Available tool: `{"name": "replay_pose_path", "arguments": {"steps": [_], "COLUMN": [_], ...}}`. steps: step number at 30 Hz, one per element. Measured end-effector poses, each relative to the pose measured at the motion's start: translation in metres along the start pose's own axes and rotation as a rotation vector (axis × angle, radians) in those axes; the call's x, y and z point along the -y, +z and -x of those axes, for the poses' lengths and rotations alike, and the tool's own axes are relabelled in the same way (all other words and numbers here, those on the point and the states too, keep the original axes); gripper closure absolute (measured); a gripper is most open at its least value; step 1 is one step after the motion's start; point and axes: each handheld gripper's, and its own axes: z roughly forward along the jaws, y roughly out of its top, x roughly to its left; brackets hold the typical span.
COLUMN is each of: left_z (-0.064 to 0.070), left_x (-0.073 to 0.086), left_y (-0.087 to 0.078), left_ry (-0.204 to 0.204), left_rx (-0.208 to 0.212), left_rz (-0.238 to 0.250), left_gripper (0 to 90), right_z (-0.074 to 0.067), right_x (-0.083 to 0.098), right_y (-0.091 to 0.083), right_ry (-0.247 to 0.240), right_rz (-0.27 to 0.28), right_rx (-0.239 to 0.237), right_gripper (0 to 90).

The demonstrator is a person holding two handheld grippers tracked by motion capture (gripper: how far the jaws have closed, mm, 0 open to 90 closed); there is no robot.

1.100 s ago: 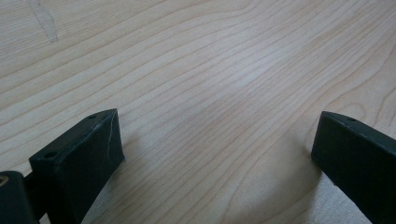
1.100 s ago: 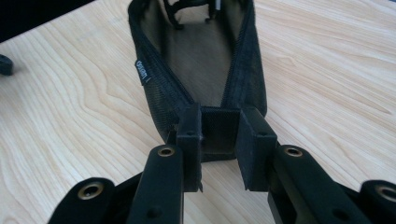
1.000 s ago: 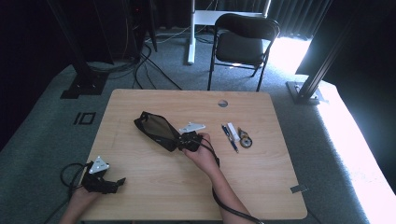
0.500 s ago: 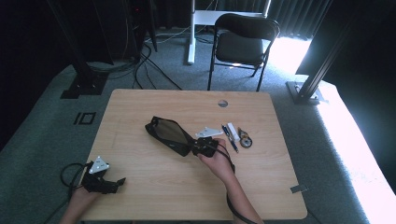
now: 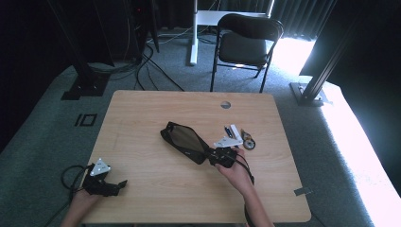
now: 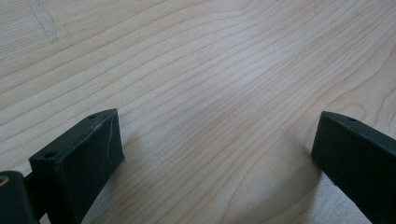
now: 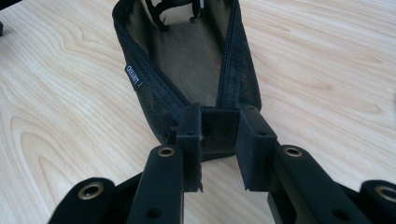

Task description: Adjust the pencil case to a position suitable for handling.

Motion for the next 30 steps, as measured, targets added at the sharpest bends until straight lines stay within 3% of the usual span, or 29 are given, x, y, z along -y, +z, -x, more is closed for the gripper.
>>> {"name": "replay_pose_path", "arguments": {"steps": [17, 30], "left_z": [0.000, 0.000], "left_x": [0.000, 0.000], "left_y": [0.000, 0.000], "left_ry": [0.000, 0.000], "left_rx": [-0.001, 0.000], "left_rz": [0.001, 0.002], "left_gripper": [2.2, 2.2], "right_z": [0.012, 0.010], "right_x": [0.040, 0.061], "right_y": [-0.053, -0.078], "right_ry": [0.027, 0.067], "right_rz": [-0.001, -0.003], "right_rx": [0.054, 0.083], "right_gripper": [72.7, 72.7]}}
